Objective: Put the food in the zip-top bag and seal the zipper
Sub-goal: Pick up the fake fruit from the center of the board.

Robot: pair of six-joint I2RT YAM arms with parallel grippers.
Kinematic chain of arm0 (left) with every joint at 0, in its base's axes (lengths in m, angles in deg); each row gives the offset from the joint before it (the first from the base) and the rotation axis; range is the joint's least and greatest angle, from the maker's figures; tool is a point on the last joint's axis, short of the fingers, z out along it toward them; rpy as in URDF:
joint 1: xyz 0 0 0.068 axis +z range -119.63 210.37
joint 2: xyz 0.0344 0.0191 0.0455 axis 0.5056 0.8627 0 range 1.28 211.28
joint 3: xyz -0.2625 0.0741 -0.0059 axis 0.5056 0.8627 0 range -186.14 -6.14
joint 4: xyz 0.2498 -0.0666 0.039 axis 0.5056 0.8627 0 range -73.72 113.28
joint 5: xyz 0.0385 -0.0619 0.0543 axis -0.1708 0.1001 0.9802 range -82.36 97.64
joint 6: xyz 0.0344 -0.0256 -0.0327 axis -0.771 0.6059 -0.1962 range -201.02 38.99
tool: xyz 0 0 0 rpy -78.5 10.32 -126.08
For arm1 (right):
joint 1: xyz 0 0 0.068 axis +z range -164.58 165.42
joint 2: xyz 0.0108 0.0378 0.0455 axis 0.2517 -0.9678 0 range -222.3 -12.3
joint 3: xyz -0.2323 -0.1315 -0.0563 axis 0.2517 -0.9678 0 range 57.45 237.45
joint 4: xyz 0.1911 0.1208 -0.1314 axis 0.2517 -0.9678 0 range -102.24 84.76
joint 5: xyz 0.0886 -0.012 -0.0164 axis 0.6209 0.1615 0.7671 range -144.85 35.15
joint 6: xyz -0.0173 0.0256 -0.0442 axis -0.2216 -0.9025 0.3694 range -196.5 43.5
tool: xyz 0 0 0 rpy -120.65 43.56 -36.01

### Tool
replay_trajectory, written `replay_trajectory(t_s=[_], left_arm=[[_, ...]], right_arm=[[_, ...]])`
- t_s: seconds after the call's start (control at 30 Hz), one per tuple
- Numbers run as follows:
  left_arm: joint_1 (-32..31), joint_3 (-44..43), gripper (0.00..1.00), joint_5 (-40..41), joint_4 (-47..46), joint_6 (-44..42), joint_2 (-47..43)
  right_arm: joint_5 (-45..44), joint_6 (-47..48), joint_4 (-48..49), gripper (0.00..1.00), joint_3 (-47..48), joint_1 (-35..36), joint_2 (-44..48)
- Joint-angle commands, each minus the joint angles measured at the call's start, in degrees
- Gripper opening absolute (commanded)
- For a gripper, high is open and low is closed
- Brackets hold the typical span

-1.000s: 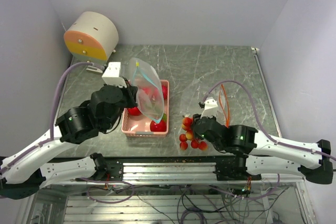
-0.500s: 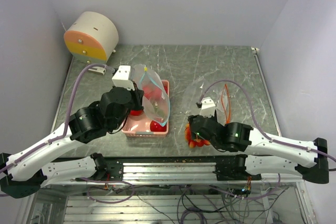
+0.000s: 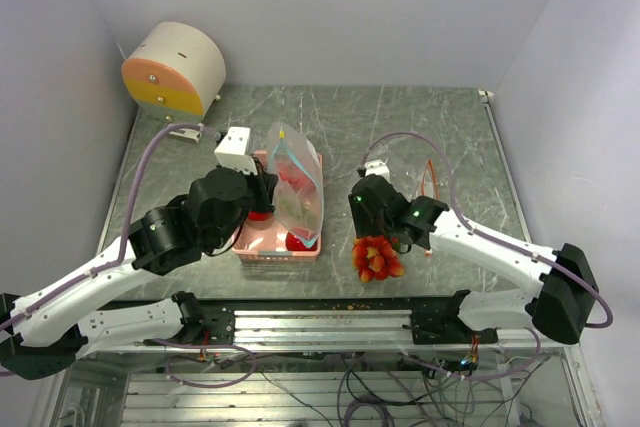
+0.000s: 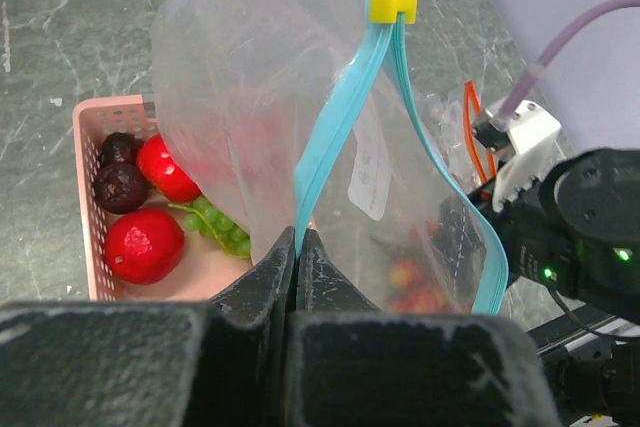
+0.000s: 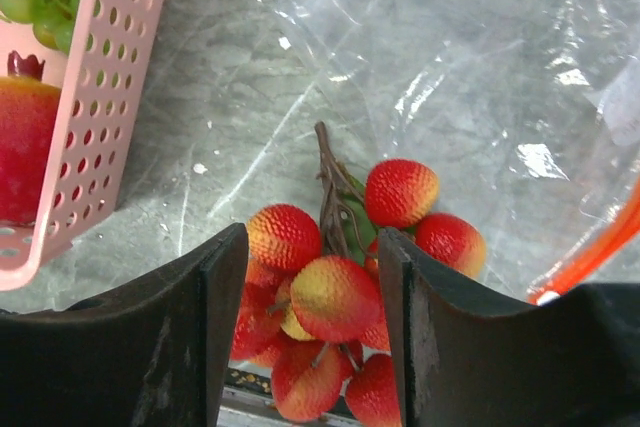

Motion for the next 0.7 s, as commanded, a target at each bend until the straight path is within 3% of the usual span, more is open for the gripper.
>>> replay_trajectory(t_s=[0.0,0.23,0.4,0.67], left_arm=[[0.1,0.8,0.07,-1.0,-1.9,-1.2,-1.7],[0.1,1.7,0.07,0.8,-0.3,-1.4,-3.3],[0.0,1.9,0.07,1.8,0.2,-1.5,-4.2],[0.1,1.9,0.07,2.1,0.7,-1.3,-3.4]], right_arm=[[8.7,4.9,5.1,0.52,-0.3,-3.1,-2.7],[11.3,2.0,3.4,0.48,-4.3,-3.3,-6.0],[7.5,-1.5,-0.2,0.5,-6.3,-3.3,-6.5],[8.2,-2.4,4.2,0.53,-10.1,-3.3,-11.1]])
